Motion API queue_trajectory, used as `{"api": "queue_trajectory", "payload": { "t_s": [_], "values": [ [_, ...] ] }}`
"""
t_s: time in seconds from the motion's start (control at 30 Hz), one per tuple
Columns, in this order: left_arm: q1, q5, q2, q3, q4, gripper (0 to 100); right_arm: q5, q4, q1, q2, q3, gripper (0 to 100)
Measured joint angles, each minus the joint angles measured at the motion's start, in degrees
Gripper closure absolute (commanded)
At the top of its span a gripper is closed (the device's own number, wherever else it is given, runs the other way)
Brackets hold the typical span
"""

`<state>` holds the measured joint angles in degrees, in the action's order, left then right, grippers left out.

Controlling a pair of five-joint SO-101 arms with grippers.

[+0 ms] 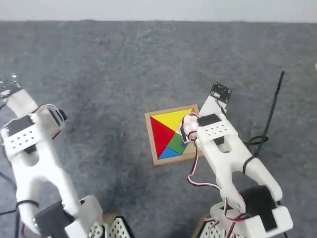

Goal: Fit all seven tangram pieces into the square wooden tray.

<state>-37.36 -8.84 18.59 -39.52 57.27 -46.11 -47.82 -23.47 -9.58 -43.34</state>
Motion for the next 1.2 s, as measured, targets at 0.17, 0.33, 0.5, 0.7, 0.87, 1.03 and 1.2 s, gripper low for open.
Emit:
{"api": "queue_trajectory", "payload": {
  "t_s": [0.17, 0.33, 0.5, 0.7, 0.87, 1.03, 1.2],
  "values": [
    [0.0, 0.0, 0.0, 0.0, 0.0, 76, 2.0, -1.1, 0.0, -0.4, 0.0, 84.3],
    [0.0, 0.0, 0.0, 0.0, 0.0, 76, 4.2, -2.9, 0.0, -0.4, 0.0, 84.3],
    [0.0, 0.0, 0.0, 0.0, 0.0, 76, 4.7, -4.6, 0.1, -3.5, 0.0, 84.3],
    [0.0, 0.0, 0.0, 0.0, 0.0, 76, 4.7, -7.7, 0.0, -8.2, 0.0, 84.3],
    [0.0, 0.0, 0.0, 0.0, 0.0, 76, 6.3, -4.7, 2.3, -11.3, 0.0, 84.3],
    [0.0, 0.0, 0.0, 0.0, 0.0, 76, 9.6, 3.6, 2.9, -10.9, 0.0, 84.3],
    [0.0, 0.0, 0.0, 0.0, 0.0, 76, 12.6, 7.9, 3.0, -5.6, 0.0, 84.3]
  ]
}}
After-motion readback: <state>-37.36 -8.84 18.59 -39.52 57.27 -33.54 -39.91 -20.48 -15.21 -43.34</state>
